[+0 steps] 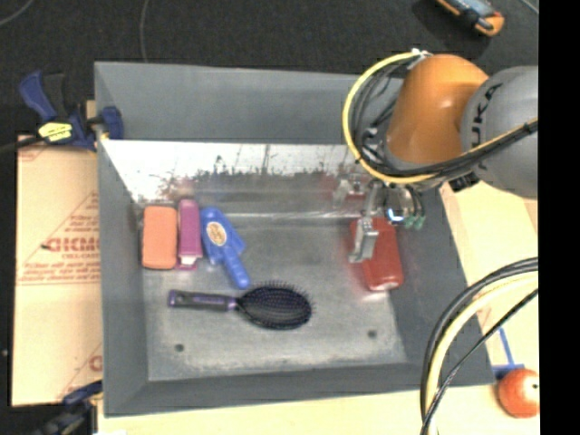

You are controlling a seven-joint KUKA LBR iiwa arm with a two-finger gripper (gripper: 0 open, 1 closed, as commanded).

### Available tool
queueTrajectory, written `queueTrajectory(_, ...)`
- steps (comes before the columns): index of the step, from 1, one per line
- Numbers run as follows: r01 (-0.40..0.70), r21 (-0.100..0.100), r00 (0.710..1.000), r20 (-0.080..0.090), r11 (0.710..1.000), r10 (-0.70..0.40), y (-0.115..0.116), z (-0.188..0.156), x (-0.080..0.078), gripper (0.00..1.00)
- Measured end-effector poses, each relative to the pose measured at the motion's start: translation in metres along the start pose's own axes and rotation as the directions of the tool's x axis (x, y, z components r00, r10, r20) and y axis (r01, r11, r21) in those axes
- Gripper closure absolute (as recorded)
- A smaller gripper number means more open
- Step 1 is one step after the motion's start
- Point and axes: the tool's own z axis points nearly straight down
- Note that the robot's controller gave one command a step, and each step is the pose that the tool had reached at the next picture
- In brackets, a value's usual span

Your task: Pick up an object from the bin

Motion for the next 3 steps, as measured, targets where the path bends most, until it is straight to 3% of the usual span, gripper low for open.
queueTrajectory(1, 0.0, 0.0, 1.0, 0.0, 1.0, 0.0, 0.0, 0.0, 0.0, 0.0)
queueTrajectory(2, -0.016, 0.002, 1.0, 0.007, 1.0, 0.016, -0.028, 0.012, -0.008, 0.0)
queueTrajectory(3, -0.054, -0.003, 0.998, 0.009, 0.999, 0.054, -0.049, 0.05, 0.007, 0.0)
